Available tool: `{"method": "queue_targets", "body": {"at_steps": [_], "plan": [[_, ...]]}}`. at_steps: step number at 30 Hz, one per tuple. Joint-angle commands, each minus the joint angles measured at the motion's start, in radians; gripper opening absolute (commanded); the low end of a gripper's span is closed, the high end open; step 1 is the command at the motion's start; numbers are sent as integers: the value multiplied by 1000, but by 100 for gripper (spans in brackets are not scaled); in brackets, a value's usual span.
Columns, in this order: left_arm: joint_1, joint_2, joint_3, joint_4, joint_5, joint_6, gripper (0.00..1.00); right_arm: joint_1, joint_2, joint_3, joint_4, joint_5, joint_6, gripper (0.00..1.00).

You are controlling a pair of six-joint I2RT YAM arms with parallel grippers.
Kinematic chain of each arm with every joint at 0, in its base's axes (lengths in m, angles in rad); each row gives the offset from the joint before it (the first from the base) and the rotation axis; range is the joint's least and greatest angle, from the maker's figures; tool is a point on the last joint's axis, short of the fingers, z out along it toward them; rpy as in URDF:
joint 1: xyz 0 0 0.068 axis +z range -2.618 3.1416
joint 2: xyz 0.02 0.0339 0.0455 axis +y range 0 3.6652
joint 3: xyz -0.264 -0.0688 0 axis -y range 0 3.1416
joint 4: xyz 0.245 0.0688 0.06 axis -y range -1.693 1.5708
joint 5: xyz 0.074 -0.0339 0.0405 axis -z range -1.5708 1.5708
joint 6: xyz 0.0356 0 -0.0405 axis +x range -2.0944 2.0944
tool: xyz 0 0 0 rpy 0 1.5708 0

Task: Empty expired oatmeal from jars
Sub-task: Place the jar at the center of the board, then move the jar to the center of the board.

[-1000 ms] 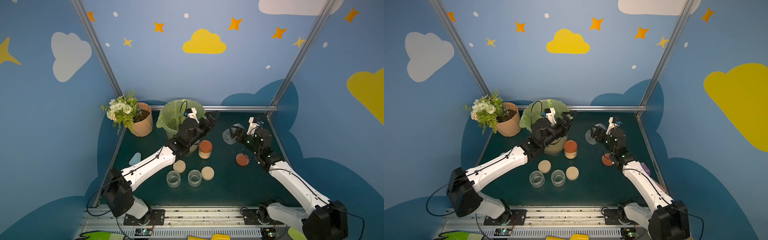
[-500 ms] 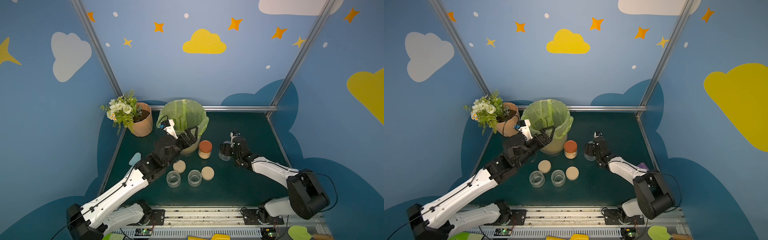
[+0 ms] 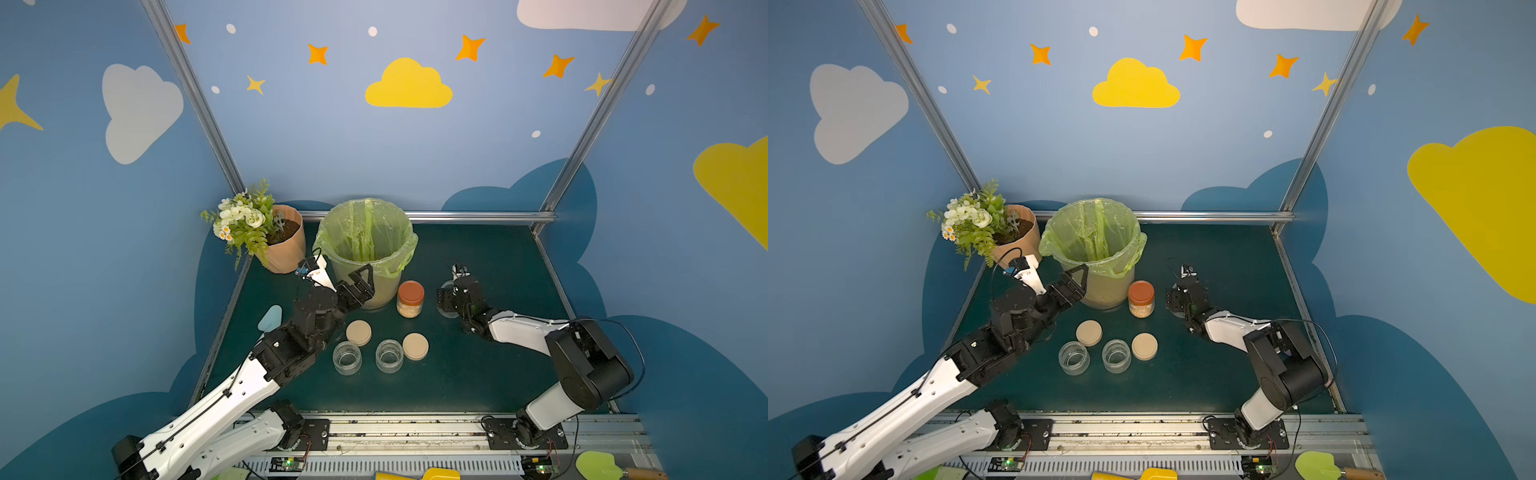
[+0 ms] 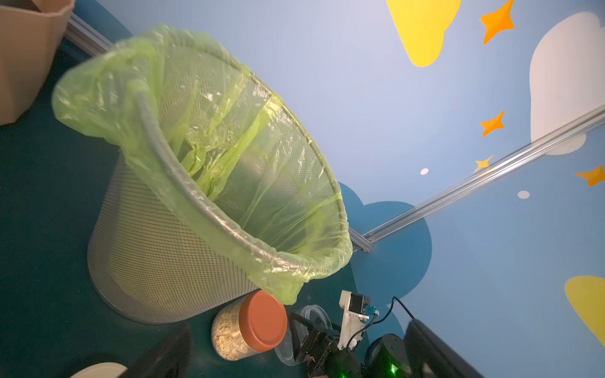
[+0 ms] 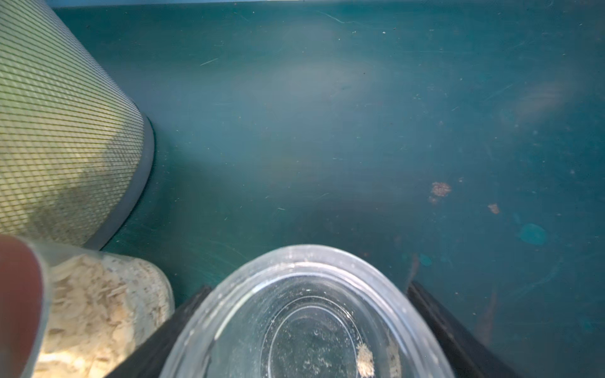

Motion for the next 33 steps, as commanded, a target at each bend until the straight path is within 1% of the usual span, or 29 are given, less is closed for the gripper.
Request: {"method": "queue_targets", "body": {"at_steps": [1, 5, 8, 18, 21, 25, 27, 29, 31, 33], "plan": [[3, -42, -27, -48, -70, 23, 100, 2, -8, -4, 47, 47, -3, 78], [5, -88, -61, -76, -96, 18, 100, 3, -51, -37, 35, 94, 29, 85], [7, -119, -84, -84, -106, 18, 100, 3, -94, -76, 41, 87, 34, 89], [8, -137, -105, -140, -136, 28, 100, 2, -236, -48, -75, -19, -15, 90], [9, -141, -117, -155, -147, 24, 100, 9, -308, -48, -92, -82, -60, 90], [10, -145, -130, -177, -158, 21, 100, 20, -362, 31, -188, -228, -125, 90], [12, -146, -145, -169, -154, 25, 100, 23, -357, 68, -236, -338, -145, 90], [11, -148, -162, -163, -151, 25, 100, 35, -343, 94, -260, -411, -159, 90], [12, -155, -184, -162, -154, 19, 100, 53, -320, 116, -281, -455, -178, 90], [12, -163, -201, -169, -165, 6, 100, 67, -287, 143, -313, -469, -194, 90]]}}
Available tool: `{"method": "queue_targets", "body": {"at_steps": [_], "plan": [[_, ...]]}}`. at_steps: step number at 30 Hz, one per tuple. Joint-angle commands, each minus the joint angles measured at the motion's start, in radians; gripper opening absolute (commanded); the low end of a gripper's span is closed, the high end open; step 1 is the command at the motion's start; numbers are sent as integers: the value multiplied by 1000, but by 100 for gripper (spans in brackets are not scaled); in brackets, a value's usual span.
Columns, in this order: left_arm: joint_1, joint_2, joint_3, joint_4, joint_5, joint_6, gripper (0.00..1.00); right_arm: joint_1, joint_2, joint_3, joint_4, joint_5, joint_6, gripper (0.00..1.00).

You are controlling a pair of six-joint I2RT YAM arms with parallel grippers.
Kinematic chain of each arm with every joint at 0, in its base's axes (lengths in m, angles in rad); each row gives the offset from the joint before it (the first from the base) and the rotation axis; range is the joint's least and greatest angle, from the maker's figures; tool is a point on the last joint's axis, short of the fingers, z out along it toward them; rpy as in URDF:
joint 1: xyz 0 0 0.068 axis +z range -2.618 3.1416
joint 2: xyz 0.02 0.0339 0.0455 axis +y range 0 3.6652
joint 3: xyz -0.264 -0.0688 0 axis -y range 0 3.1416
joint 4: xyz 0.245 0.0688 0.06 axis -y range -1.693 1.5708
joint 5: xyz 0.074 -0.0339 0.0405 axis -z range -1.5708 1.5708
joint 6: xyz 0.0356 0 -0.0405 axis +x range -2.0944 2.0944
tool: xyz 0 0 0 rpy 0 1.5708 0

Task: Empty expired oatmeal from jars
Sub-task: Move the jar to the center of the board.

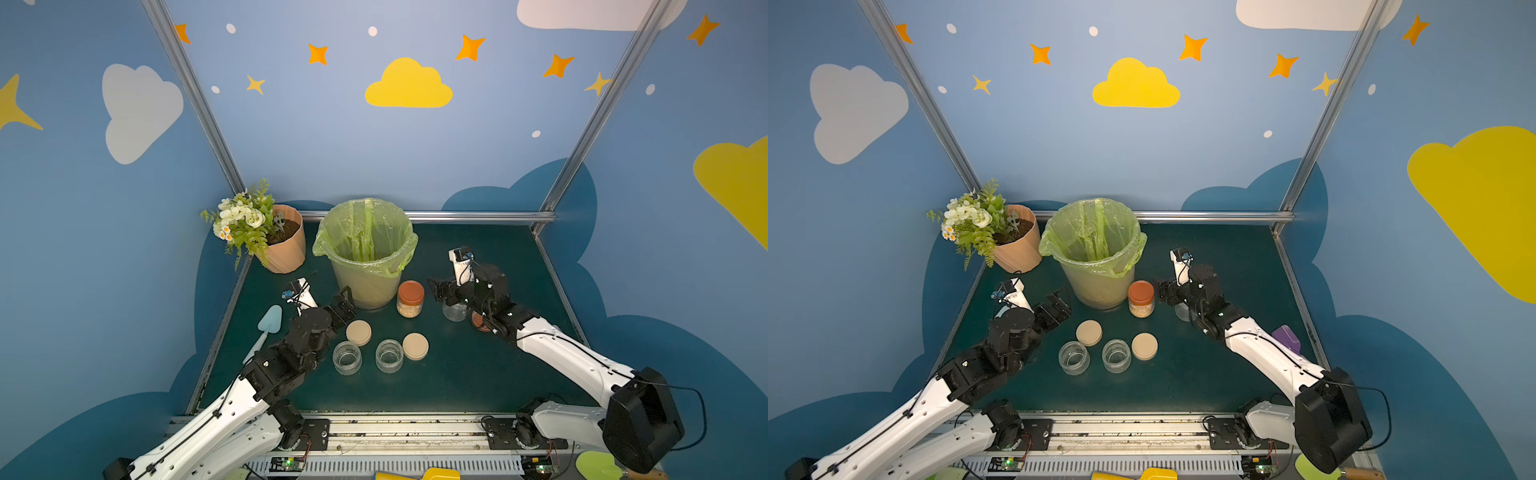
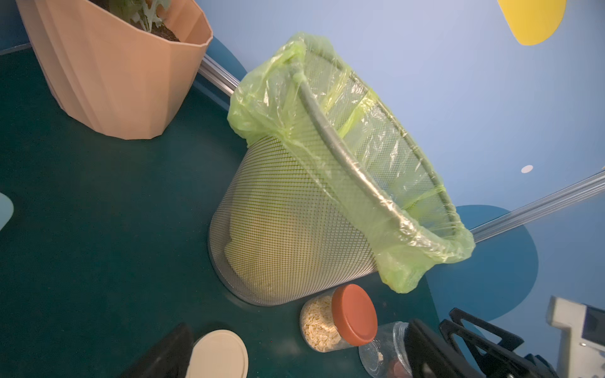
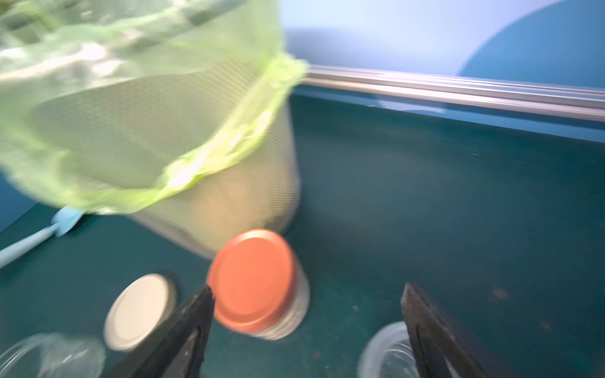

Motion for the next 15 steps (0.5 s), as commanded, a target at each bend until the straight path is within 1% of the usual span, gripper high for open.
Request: {"method": "queue_targets", "body": {"at_steps": [1, 10, 15], "plan": [[4, -25, -28, -17, -27, -9, 100, 26, 58, 47, -106, -110, -55, 90], [4, -74, -100, 2, -43, -48, 100, 56, 225, 127, -158, -130, -107, 90], [4, -92, -119, 20, -50, -39, 100, 65, 310, 165, -157, -127, -117, 90]]}}
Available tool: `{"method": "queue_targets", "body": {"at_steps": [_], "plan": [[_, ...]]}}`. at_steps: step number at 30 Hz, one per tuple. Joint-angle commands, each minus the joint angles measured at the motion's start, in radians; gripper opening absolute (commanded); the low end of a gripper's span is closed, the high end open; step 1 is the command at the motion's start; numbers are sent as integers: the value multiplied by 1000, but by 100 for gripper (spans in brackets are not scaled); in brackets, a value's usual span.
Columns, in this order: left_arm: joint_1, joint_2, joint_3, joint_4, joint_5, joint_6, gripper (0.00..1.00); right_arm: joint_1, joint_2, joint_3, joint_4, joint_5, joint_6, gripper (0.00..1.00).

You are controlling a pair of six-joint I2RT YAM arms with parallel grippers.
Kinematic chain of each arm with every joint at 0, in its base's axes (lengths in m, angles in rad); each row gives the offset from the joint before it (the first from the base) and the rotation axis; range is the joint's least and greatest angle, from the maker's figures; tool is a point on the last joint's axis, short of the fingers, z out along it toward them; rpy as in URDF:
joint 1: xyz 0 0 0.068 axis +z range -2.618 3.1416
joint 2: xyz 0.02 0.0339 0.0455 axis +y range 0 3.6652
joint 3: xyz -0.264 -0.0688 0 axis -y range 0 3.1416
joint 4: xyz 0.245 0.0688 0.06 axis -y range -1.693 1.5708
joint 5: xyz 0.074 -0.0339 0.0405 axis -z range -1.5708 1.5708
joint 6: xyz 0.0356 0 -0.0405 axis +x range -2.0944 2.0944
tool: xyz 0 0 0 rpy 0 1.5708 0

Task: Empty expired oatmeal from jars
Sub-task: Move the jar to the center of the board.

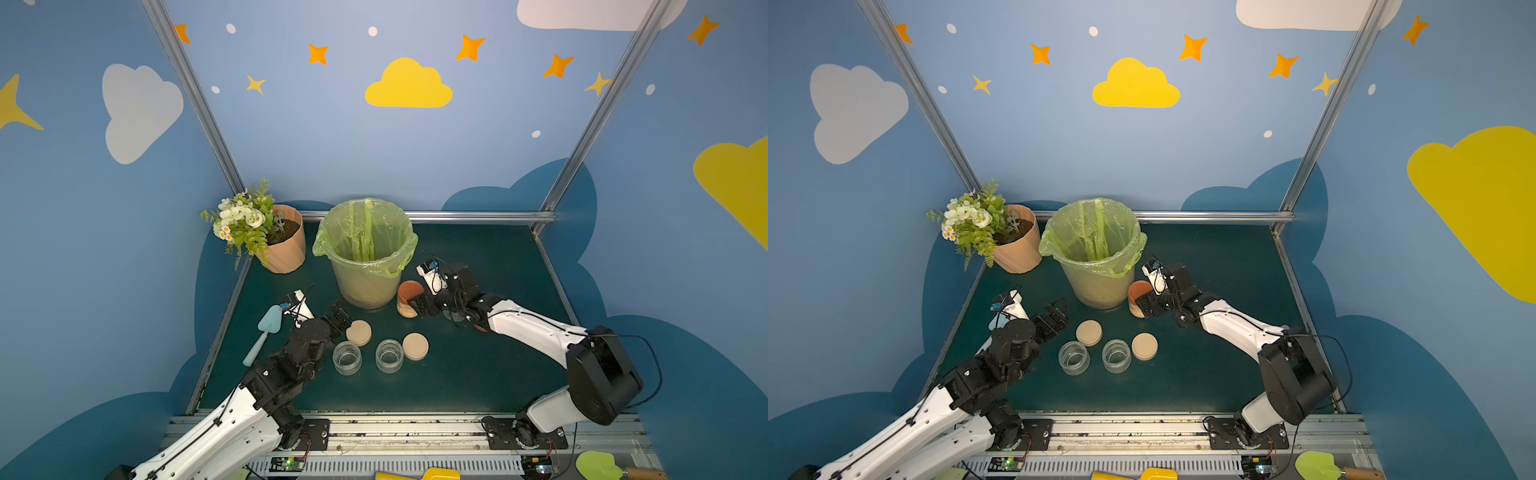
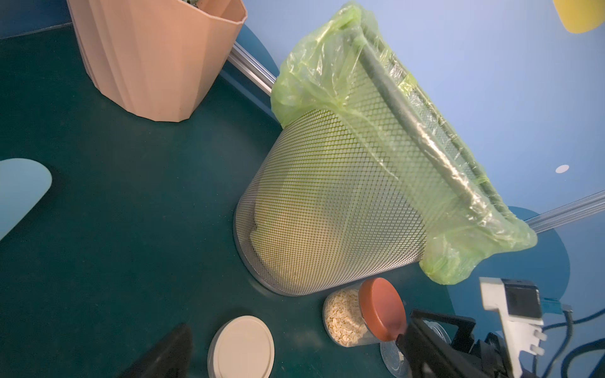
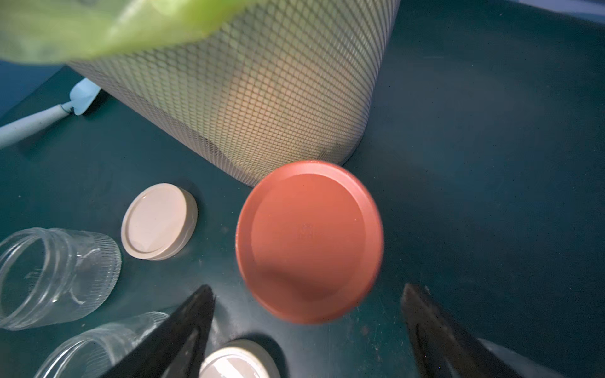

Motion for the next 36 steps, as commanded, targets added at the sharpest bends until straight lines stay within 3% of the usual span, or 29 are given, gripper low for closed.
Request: {"method": "queue_targets", "body": {"at_steps": [1, 16, 36], "plan": [[4, -10, -10, 18, -28, 7, 100, 9, 40, 37, -7, -7, -24, 90], [9, -4, -26, 38, -26, 25, 100, 14, 190, 110, 60, 0, -31, 90], [23, 13, -23, 69, -15, 48, 100, -1, 286, 78, 333, -34, 1, 90]]}}
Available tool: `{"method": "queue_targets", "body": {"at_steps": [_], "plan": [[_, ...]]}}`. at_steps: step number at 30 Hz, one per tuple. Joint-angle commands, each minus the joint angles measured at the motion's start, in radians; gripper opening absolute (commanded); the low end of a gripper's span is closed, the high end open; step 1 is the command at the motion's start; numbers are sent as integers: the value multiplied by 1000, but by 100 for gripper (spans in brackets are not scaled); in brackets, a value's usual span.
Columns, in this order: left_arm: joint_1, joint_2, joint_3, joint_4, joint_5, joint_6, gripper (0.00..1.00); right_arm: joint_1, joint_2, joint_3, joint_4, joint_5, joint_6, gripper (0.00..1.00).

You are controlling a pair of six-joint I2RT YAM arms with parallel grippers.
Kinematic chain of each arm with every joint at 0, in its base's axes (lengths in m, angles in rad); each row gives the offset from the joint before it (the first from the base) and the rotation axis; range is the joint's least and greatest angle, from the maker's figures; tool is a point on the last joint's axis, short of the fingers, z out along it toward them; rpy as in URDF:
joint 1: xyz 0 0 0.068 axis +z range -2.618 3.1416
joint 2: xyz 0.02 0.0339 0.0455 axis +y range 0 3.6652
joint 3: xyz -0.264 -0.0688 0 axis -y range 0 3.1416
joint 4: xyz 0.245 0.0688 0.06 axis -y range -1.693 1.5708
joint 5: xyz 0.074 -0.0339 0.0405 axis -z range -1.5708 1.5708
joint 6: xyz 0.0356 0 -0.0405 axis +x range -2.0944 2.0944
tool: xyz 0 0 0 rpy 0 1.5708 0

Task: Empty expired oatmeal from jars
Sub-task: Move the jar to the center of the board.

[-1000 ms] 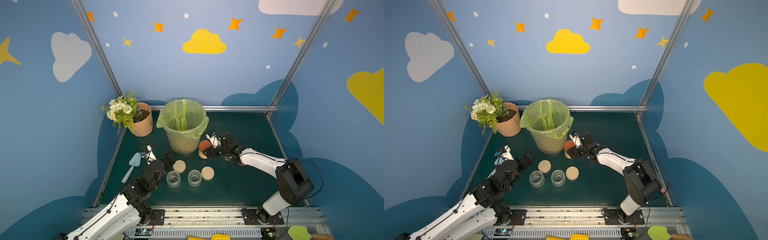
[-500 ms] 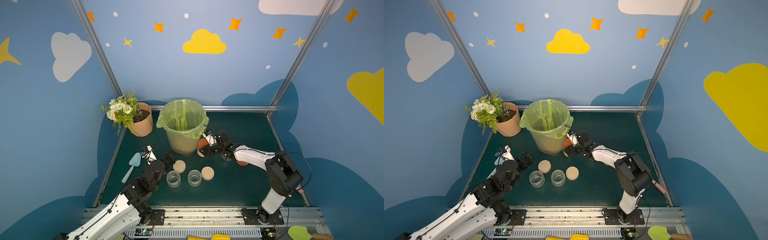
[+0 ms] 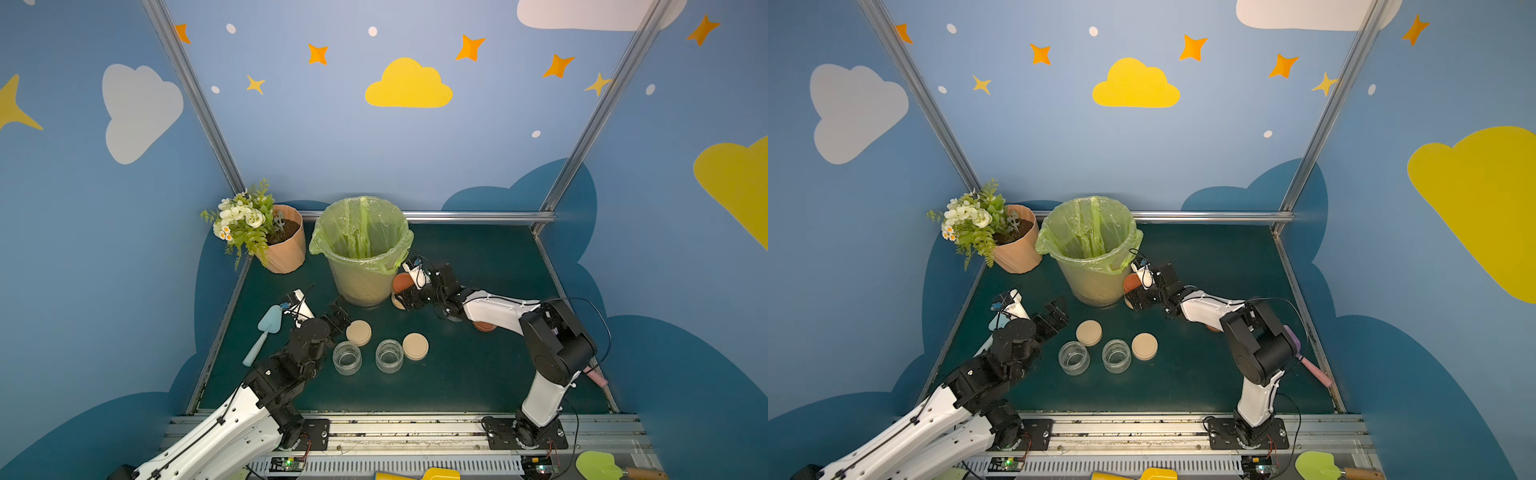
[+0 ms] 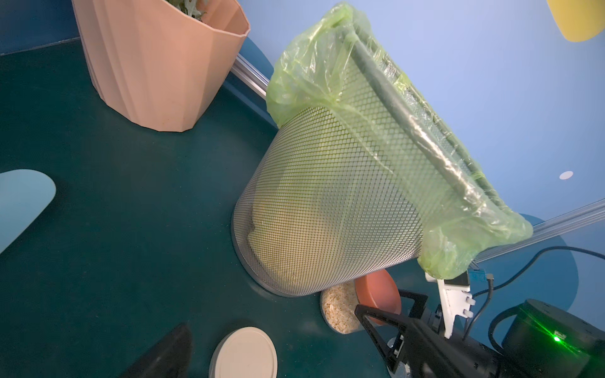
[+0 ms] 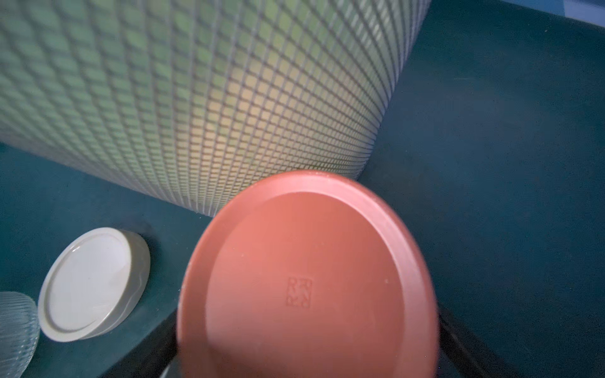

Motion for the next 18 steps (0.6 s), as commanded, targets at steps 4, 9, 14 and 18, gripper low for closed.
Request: {"method": "queue_targets", "body": {"at_steps": [4, 9, 14, 18], "plan": [[7, 9, 0, 17, 2, 26, 100, -11, 46, -2, 122, -32, 9, 90], [10, 18, 3, 23, 10, 29, 100, -12, 74, -21, 212, -37, -2, 90], [12, 21, 3, 27, 20, 36, 100, -15, 86, -30, 275, -83, -5, 90], [15, 28, 5, 31, 35, 42, 100, -16, 76, -26, 268, -84, -15, 90]]}}
